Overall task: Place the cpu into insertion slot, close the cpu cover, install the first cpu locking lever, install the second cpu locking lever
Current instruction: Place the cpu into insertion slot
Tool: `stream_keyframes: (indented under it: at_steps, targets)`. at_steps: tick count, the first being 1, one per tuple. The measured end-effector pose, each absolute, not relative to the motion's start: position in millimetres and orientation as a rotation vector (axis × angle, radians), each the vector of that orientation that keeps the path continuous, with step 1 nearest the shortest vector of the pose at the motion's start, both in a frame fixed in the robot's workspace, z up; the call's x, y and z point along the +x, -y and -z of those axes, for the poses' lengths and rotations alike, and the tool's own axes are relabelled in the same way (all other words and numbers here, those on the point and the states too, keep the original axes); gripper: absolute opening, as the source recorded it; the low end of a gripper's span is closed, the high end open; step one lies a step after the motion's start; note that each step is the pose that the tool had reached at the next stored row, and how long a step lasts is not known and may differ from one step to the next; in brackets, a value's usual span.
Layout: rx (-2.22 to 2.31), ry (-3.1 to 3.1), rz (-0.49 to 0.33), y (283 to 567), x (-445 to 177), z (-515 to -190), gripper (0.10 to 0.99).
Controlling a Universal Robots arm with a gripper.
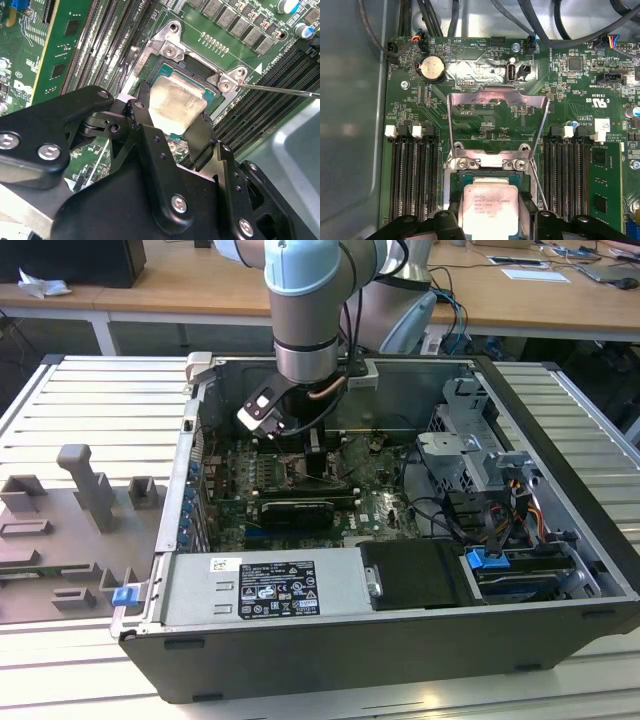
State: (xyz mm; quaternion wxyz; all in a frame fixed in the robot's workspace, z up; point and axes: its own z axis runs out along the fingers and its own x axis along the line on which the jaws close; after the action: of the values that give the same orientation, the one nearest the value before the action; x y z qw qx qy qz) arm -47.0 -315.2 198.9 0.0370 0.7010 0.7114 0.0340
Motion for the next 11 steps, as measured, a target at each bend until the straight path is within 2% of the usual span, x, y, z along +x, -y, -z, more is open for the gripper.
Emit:
stream_keyframes:
  at_steps: [2, 3, 11]
  targets:
    - [2.152, -2.184, -0.104, 315.2, -47.0, -198.9, 0.545]
    - [2.152, -2.184, -0.104, 315.2, -47.0, -198.9, 0.608]
    - [2.154, -2.181, -0.103, 315.2, -47.0, -206.9, 0.592]
